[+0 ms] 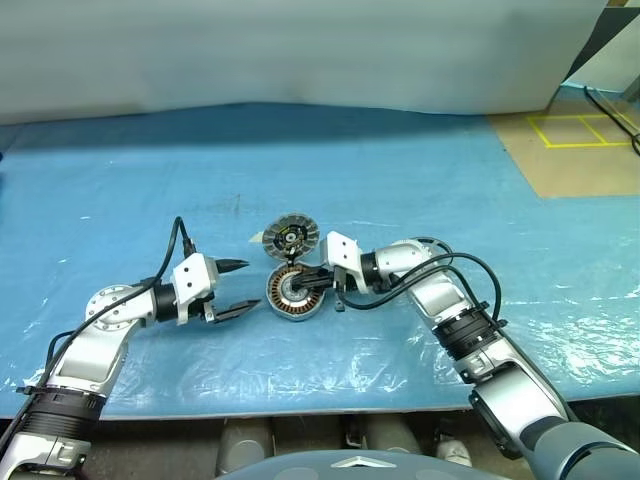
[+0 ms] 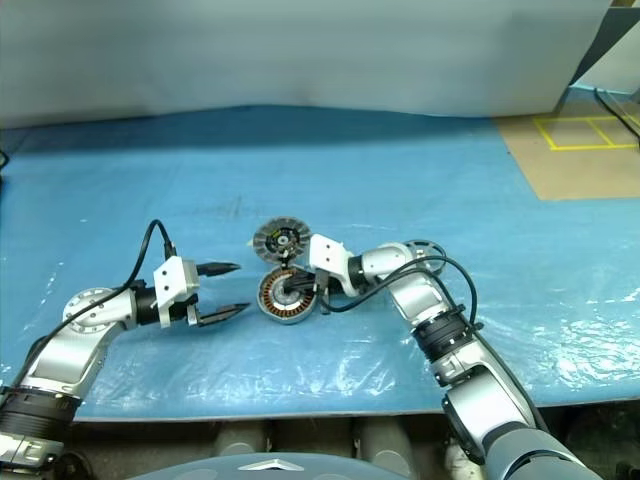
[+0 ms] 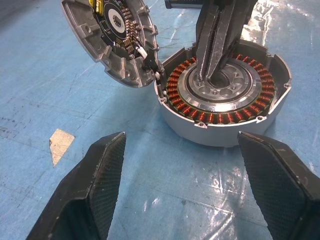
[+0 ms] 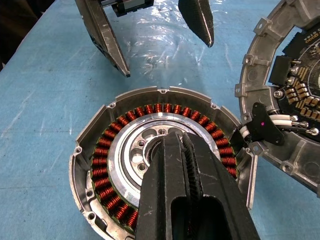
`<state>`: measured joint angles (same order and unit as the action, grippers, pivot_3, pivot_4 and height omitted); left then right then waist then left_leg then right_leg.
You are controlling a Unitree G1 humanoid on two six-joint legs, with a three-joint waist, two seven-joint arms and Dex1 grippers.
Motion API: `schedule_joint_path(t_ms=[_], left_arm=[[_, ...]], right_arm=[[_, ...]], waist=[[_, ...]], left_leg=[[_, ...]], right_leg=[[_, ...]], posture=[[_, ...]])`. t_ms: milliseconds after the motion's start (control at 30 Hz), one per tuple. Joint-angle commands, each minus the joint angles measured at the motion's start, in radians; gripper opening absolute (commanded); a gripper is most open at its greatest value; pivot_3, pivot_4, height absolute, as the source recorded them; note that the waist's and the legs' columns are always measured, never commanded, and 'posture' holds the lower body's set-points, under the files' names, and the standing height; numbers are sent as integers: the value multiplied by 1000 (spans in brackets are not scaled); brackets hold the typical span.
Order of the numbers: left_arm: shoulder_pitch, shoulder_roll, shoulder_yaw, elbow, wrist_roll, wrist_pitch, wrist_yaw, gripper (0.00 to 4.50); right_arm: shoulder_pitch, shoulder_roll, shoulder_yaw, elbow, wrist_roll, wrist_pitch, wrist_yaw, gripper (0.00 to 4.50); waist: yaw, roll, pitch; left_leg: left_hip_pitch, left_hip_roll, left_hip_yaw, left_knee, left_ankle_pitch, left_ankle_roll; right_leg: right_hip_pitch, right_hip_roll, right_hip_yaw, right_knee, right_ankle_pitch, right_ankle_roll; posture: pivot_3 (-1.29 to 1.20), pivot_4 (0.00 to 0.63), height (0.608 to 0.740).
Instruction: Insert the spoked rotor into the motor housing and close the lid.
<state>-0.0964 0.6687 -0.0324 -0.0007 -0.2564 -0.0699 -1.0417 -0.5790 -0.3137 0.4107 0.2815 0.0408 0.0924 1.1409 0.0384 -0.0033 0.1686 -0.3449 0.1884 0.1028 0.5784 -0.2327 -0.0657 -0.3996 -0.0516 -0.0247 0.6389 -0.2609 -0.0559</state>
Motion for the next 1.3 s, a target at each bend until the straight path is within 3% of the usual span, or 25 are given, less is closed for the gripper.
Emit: schedule_joint_path(t_ms=[33,467,1033,1300], left_arm=[[5,1,11,-18,-2,-15,1,3732],[4,-4,4,-51,-3,9,10,3732],[3,-2,9,-41,-3,10,1,3732],[5,-3,8,-52,-2,16,5,3732]], right_arm=[[-10,-17,10,-20,-26,1,-4,44],[32,-50,49,-41,-49,32,21,44],[10,-35,-12,-174,75,115,42,44],[8,-38,9,-120,25,92,18,44]], waist=[[0,0,0],[3,0,0],[0,0,0],[0,0,0]], left_leg=[[0,0,0,0,0,0],[0,0,0,0,0,0],[0,0,0,0,0,0],[0,0,0,0,0,0]], right_leg=[[0,0,0,0,0,0],[1,0,0,0,0,0],[0,0,0,0,1,1],[0,0,0,0,1,1]], posture=[[0,150,740],[0,150,740],[0,150,740],[0,150,740]])
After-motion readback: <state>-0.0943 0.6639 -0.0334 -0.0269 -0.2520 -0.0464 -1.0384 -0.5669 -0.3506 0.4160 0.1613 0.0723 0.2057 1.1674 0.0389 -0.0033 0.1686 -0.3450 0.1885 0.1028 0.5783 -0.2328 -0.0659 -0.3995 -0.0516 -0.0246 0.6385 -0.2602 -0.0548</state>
